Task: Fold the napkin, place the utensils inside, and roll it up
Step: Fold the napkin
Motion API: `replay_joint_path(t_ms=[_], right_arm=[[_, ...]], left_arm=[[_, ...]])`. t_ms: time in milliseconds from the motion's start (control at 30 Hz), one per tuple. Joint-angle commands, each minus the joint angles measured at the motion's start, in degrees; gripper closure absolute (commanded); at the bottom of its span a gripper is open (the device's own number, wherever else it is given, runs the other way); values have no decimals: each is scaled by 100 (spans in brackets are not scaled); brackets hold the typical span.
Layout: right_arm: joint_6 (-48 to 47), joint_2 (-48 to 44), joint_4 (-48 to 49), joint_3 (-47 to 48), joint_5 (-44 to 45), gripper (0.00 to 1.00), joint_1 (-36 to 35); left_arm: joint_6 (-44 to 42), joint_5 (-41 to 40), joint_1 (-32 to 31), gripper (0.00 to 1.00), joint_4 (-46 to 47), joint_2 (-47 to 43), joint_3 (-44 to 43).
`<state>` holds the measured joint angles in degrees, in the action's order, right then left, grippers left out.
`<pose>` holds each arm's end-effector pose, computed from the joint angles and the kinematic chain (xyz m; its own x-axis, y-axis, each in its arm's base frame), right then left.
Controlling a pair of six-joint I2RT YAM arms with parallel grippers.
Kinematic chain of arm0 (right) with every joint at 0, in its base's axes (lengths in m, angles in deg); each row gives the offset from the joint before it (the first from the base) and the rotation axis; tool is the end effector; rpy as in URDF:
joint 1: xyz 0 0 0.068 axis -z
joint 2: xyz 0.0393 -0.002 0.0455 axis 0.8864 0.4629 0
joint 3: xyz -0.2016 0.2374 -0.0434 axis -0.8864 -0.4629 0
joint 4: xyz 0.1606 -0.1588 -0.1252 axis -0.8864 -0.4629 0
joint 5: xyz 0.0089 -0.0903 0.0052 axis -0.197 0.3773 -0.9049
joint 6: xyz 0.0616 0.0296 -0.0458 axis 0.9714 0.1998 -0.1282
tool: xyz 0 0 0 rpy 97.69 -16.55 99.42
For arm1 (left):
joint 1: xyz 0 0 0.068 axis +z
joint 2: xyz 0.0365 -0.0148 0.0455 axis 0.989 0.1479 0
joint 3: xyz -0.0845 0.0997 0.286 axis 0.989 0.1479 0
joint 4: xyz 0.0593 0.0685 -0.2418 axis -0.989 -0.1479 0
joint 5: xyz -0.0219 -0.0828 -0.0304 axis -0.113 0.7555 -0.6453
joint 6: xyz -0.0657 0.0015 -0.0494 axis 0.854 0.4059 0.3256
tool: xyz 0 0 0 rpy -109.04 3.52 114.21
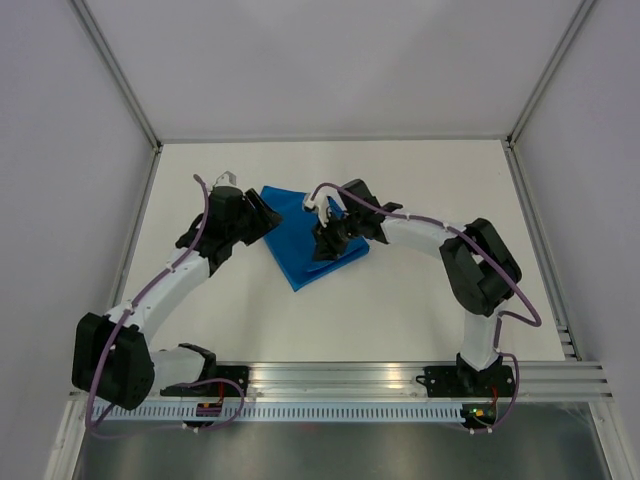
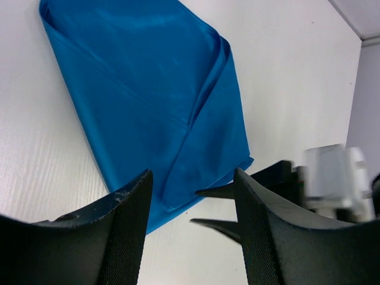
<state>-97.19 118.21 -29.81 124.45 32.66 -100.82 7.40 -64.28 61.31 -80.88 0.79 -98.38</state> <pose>0.3146 0.3079 0.2037 -0.3658 -0.5378 -0.7596 -0.9307 0.2108 0.2990 0.2647 -0.0980 0.2950 -0.6074 -0.5523 -0.5710 -0.1320 0.7789 -0.6131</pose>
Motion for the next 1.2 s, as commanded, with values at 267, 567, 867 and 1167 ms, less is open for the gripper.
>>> replay_joint_path(t_ms=[267,567,867,1167], right_arm=[[24,-66,-734,990,1916,58,1668],[-354,479,-1024,991,2513,60,1853],[-319,673,-971,833,2496,63,1835],[-521,409,-927,218,2496,64,1528]], left_arm=[[681,-769,243,65,258,1173,151],[777,-1183,463,86,-5,1788,28],[918,-1324,568,96,-348,2650,-262],[426,-1210,586,96,-542,3423,-965]])
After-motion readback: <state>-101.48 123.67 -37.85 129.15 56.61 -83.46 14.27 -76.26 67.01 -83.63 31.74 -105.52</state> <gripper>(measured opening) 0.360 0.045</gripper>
